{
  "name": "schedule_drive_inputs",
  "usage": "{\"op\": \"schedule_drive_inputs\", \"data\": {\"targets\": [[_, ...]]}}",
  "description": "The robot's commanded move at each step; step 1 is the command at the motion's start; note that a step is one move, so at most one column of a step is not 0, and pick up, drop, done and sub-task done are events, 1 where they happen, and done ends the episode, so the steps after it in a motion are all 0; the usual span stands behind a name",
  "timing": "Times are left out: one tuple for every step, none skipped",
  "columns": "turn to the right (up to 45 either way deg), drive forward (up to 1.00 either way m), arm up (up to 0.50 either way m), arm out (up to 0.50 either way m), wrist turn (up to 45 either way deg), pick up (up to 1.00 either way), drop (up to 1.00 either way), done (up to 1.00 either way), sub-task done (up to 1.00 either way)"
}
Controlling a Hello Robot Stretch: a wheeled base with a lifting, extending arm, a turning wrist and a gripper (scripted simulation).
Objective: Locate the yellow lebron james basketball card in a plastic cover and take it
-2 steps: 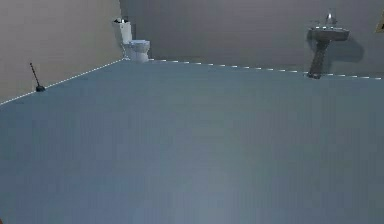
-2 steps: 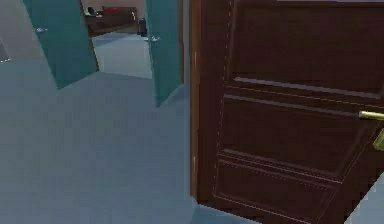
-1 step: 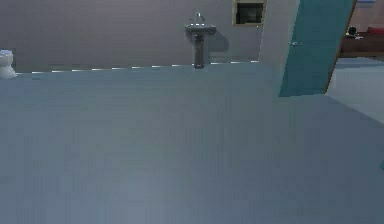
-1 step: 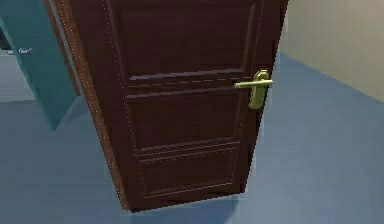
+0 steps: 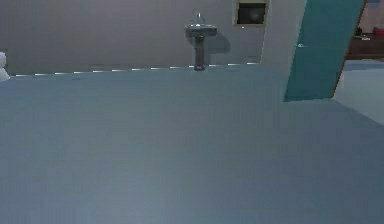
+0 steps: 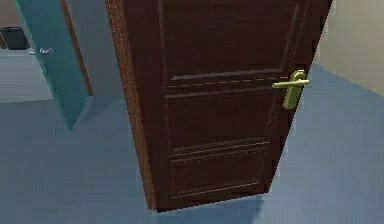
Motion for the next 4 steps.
{"op": "schedule_drive_inputs", "data": {"targets": [[6.0,0.00,0.00,0.00,0.0,0.00,0.00,0.00,0.00],[0.0,0.45,0.00,0.00,0.0,0.00,0.00,0.00,0.00],[45.0,0.00,0.00,0.00,0.0,0.00,0.00,0.00,0.00],[3.0,0.00,0.00,0.00,0.0,0.00,0.00,0.00,0.00]]}}
